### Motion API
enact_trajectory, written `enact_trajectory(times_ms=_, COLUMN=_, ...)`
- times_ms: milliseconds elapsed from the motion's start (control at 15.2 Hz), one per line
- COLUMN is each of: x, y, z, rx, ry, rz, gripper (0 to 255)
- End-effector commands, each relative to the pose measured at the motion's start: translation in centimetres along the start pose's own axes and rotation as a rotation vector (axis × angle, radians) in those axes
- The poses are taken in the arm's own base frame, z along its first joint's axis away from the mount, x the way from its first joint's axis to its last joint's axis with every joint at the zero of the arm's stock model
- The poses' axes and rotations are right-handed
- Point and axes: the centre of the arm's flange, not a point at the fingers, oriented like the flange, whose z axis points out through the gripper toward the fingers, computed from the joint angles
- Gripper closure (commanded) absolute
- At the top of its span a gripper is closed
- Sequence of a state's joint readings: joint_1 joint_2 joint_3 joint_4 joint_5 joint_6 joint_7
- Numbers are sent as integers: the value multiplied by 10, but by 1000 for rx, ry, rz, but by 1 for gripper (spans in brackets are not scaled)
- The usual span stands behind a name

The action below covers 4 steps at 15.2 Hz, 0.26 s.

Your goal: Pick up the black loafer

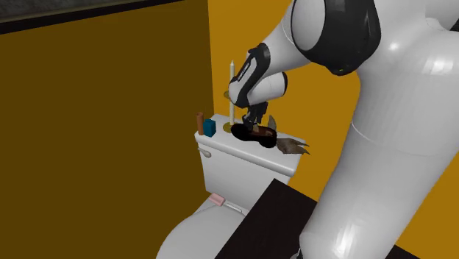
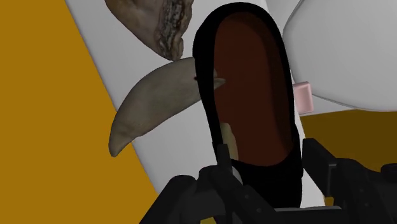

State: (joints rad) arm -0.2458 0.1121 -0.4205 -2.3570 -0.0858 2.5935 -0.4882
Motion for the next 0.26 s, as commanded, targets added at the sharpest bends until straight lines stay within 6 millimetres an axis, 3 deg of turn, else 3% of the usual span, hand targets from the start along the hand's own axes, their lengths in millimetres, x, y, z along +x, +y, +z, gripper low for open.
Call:
enact_trajectory(times_ms=0, x=1, y=2, z=-10, rx=0, ry=0, rz=0, gripper=255)
enact_trajectory(times_ms=198, x=1, y=3, z=-16, rx=0, ry=0, rz=0, gripper=255)
